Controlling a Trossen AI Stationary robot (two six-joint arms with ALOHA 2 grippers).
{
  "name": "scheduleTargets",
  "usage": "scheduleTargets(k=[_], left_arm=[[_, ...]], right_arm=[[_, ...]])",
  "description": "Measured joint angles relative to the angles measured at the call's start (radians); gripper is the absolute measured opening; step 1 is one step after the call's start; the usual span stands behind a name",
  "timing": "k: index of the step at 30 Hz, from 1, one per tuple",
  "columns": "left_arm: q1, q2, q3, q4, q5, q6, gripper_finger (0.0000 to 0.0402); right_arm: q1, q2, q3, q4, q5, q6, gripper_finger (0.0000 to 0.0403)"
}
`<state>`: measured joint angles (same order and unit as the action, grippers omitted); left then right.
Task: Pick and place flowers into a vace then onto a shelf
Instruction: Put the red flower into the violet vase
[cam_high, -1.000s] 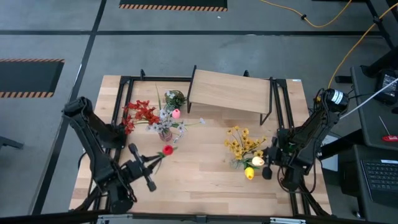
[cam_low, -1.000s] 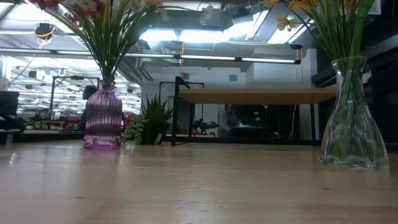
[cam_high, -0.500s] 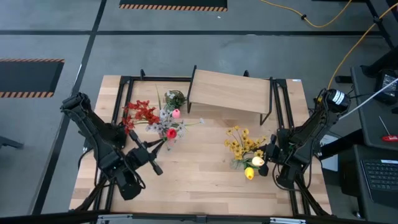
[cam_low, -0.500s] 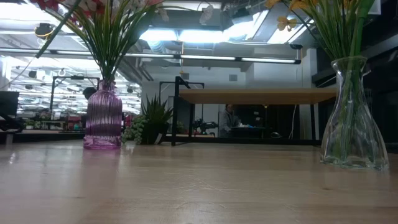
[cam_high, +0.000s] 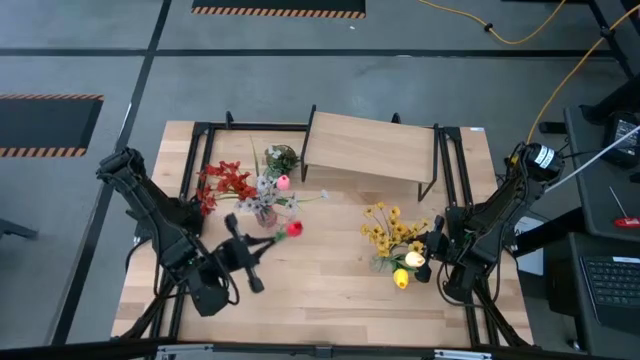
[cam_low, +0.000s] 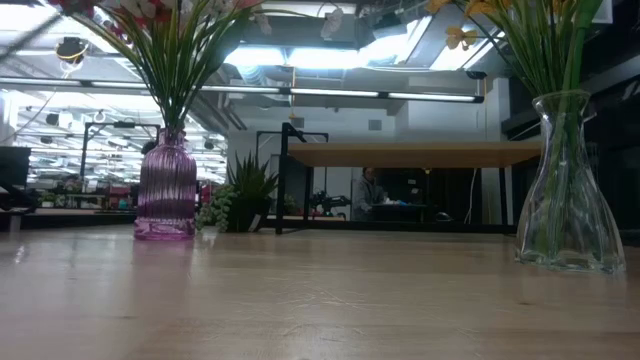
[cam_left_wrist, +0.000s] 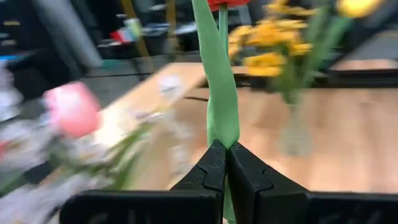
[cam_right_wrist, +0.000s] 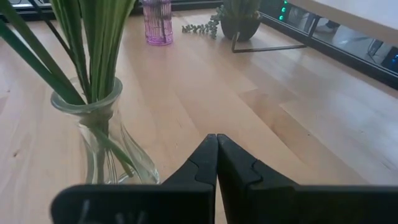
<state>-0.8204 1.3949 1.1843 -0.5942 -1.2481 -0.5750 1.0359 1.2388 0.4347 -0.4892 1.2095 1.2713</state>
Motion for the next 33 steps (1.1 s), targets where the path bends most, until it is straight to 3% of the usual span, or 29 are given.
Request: scheduleTargets(k=[8, 17, 23, 30, 33], left_arm=[[0.047, 0.046, 0.000, 0.457, 0.379, 0.453, 0.0003], [0.091, 0.128, 0.000, 0.756, 0.535, 0.737, 0.0003], [0.092, 0.152, -0.029, 0.919, 0.533, 0.864, 0.0003], [0.070, 0.054, -0.358, 1.499, 0.509, 1.047, 0.0003], [0.058, -0.012, -0.466, 1.633, 0.491, 1.105, 0.0003]], right_arm=[[0.000, 0.000, 0.000, 0.002, -0.007, 0.002, 0.0012], [0.000, 0.000, 0.000, 0.046, -0.033, 0.002, 0.0012], [0.000, 0.000, 0.000, 0.098, -0.049, -0.023, 0.0012], [0.000, 0.000, 0.002, 0.252, -0.061, -0.188, 0.0012], [0.000, 0.000, 0.002, 0.299, -0.061, -0.239, 0.0012]])
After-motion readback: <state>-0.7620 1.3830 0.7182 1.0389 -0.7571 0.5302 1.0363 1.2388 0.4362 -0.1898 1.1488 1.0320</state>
